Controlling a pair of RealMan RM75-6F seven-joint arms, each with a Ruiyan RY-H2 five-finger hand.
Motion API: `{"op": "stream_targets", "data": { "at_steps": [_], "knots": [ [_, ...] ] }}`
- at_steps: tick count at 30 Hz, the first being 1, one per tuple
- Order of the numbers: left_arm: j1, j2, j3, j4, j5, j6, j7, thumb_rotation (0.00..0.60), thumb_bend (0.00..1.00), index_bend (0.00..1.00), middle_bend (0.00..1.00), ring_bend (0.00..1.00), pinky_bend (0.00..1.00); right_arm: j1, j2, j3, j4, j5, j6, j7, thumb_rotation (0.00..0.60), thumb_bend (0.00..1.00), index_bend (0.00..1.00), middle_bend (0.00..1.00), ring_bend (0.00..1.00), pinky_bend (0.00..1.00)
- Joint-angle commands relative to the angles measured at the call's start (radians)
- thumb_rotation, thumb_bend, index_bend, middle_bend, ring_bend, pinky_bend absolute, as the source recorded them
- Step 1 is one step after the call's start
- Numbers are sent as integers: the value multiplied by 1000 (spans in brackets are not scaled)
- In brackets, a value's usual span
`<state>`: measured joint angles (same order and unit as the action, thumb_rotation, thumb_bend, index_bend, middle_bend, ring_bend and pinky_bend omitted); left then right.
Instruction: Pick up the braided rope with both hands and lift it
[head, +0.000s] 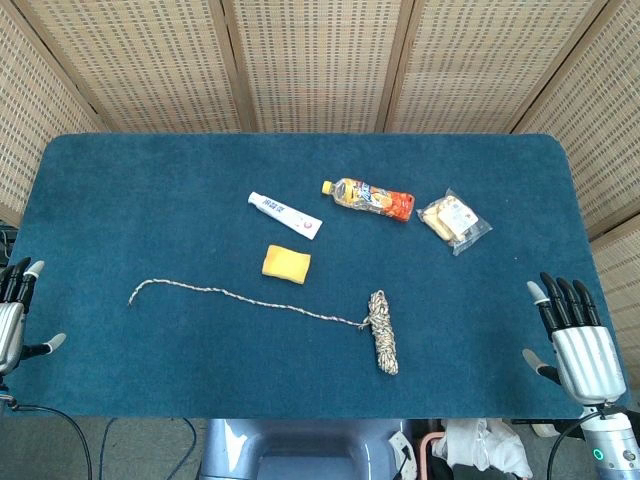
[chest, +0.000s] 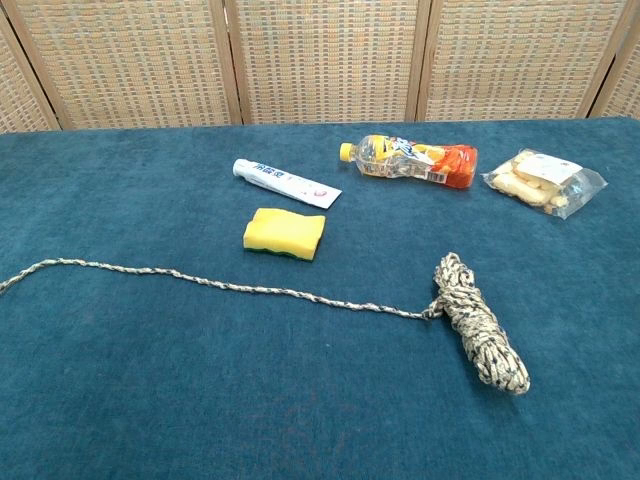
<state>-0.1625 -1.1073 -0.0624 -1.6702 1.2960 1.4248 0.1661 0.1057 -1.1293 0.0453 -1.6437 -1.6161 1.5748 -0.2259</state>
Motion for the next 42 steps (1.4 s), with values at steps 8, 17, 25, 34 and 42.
{"op": "stream_targets", "data": {
  "at_steps": [8, 17, 25, 34, 42],
  "knots": [
    [12, -9, -1, 25, 50, 27, -37, 600, 0, 0, 0, 0, 0, 44, -16, -14, 30, -54, -56, 144, 600, 0, 0, 0, 0, 0],
    [6, -19, -10, 32, 57, 23, -17, 600, 0, 0, 0, 0, 0, 332, -80, -23, 232, -261, -341, 264, 600, 0, 20, 21, 0, 28],
    [-9, -44, -23, 49, 16, -18, 23, 600, 0, 0, 0, 0, 0, 656, -213, -40, 433, -404, -614, 363, 600, 0, 37, 38, 0, 44],
    [-17, -54, -37, 63, -17, -42, 31, 600, 0, 0, 0, 0, 0, 820, -321, -124, 647, -514, -611, 410, 600, 0, 95, 77, 0, 59],
    [-20, -52, -43, 71, -26, -55, 19, 600, 0, 0, 0, 0, 0, 859, -366, -187, 708, -500, -622, 416, 600, 0, 143, 132, 20, 79]
  ]
}}
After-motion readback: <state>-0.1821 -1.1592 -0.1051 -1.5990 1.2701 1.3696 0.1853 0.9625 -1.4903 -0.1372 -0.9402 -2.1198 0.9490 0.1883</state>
